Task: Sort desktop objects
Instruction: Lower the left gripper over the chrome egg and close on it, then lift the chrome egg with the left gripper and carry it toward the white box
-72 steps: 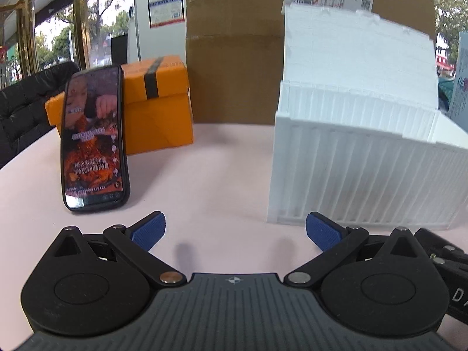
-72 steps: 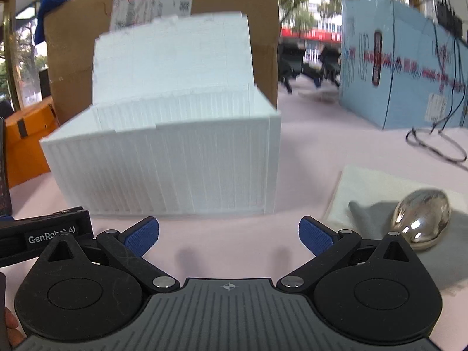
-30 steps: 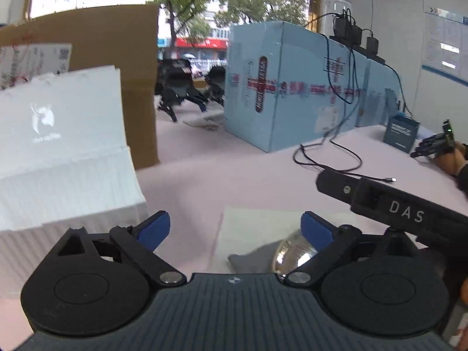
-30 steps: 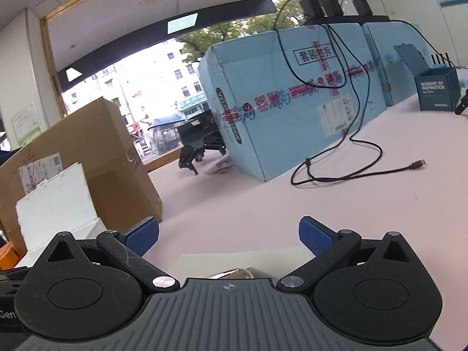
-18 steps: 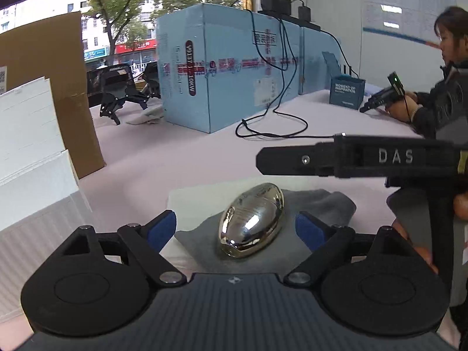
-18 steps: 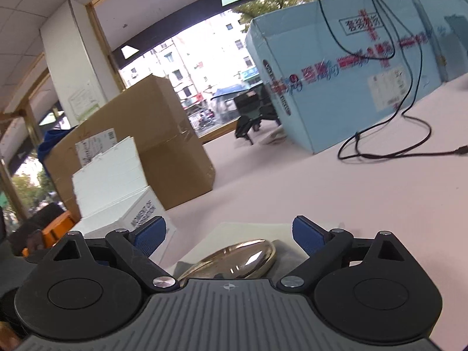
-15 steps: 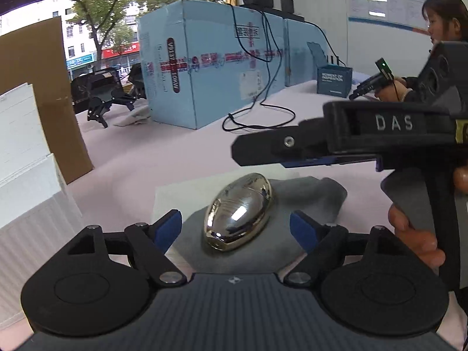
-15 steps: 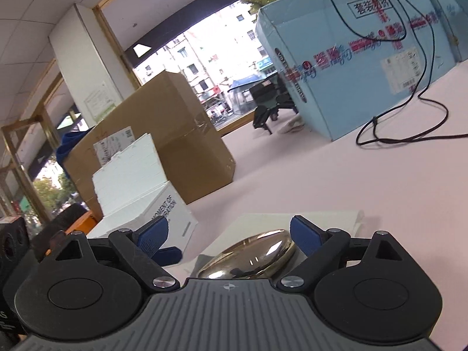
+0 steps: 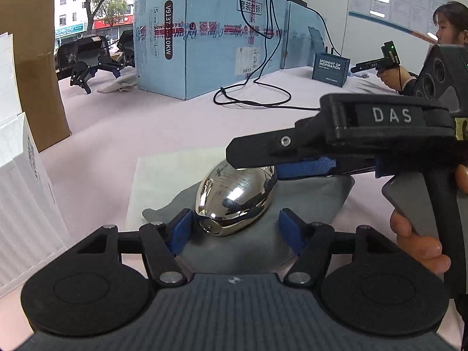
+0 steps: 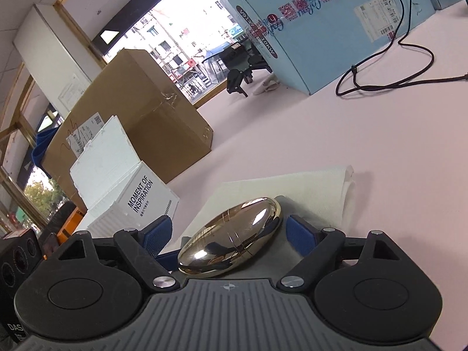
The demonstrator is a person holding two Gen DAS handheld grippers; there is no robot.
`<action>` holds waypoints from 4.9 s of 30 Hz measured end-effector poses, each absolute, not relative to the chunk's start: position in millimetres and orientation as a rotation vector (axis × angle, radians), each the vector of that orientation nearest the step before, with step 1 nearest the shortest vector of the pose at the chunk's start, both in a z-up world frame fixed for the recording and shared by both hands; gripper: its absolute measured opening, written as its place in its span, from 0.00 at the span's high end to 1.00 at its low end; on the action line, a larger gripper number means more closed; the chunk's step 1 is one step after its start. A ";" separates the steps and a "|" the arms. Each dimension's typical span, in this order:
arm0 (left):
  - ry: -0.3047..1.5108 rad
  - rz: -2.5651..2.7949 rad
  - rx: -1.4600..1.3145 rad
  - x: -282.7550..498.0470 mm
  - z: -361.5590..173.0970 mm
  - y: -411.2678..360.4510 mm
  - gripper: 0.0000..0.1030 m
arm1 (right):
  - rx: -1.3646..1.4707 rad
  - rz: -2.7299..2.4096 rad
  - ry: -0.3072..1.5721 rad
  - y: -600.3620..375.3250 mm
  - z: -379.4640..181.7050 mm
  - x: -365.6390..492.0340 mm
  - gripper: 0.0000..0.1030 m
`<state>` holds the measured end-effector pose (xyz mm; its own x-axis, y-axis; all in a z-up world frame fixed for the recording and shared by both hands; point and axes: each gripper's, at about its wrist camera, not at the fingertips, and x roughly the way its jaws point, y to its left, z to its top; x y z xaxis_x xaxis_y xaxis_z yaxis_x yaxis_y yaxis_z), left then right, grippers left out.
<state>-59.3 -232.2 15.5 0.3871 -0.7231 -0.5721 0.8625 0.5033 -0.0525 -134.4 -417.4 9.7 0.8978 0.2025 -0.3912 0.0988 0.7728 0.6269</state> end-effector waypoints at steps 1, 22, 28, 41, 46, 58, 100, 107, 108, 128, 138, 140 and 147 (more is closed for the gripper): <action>0.578 -1.023 0.272 -59.0 15.4 -233.0 0.39 | 0.705 0.060 0.462 -418.7 9.0 -133.7 0.17; 0.585 -0.995 0.192 -55.3 14.5 -229.3 0.48 | 0.635 0.023 0.440 -414.6 7.0 -131.2 0.58; 0.577 -0.985 0.170 -56.1 15.0 -224.9 0.50 | 0.623 0.035 0.403 -412.4 10.8 -135.2 0.64; 0.519 -0.959 0.172 -66.0 20.4 -220.2 0.50 | 0.635 0.074 0.334 -412.5 16.8 -141.7 0.69; 0.484 -0.950 0.180 -71.0 23.0 -219.1 0.50 | 0.657 0.088 0.321 -414.7 17.2 -142.7 0.69; 0.367 -0.946 0.153 -79.8 36.8 -213.0 0.50 | 0.641 0.128 0.200 -409.3 31.7 -154.9 0.70; 0.126 -0.897 -0.038 -73.5 131.2 -121.8 0.50 | 0.487 0.234 0.019 -327.3 148.0 -134.1 0.72; 0.091 -0.788 -0.061 -62.3 141.7 -73.9 0.50 | 0.472 0.343 0.020 -285.2 161.7 -95.9 0.72; 0.089 -0.772 -0.063 -60.2 142.9 -67.3 0.50 | 0.476 0.357 0.021 -279.3 162.9 -90.2 0.72; 0.124 -0.583 -0.046 -3.4 155.2 8.5 0.50 | 0.532 0.540 0.064 -209.3 165.6 -1.3 0.72; 0.340 -0.629 -0.051 38.3 117.0 -13.4 0.50 | 0.555 0.415 0.283 -224.9 129.0 23.8 0.71; 0.381 -0.639 -0.061 44.1 110.4 -14.6 0.50 | 0.556 0.393 0.321 -225.6 123.6 26.3 0.71; 0.475 -0.650 -0.076 58.2 95.3 -19.5 0.50 | 0.582 0.337 0.420 -229.3 108.9 34.3 0.71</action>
